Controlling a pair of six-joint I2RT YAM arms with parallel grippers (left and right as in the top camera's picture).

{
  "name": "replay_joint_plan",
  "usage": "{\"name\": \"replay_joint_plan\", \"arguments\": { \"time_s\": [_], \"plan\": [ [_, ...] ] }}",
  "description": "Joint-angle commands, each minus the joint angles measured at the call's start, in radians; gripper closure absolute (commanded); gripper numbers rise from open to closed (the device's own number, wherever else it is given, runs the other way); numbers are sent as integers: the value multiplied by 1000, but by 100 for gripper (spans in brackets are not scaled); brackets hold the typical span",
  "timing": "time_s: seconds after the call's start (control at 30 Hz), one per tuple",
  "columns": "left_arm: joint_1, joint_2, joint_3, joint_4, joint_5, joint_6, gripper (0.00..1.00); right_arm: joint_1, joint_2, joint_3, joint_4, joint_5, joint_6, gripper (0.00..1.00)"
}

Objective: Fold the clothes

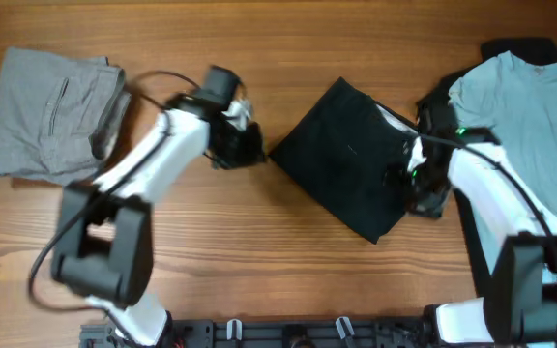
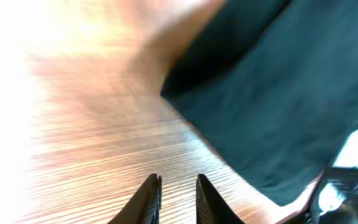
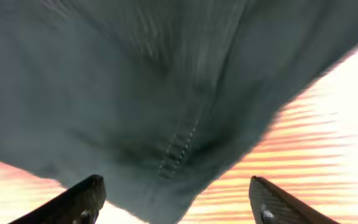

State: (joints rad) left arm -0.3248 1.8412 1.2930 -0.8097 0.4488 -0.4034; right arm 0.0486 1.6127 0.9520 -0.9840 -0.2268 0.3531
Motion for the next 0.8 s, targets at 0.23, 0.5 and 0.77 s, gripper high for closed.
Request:
{"name": "replay_joint_plan", "arguments": {
  "time_s": [0.23,0.5,0.77],
  "plan": [
    [86,-211,42,-73,-25,60,74,230,19,-179,450,-890,20,84],
    [85,-210,42,-163,-69,60,57,330,-42,-36,842,-612,178,32],
    [-40,-205,-42,-175,-61,56,57,219,-89,-30,766,-548,117,31]
  ]
}}
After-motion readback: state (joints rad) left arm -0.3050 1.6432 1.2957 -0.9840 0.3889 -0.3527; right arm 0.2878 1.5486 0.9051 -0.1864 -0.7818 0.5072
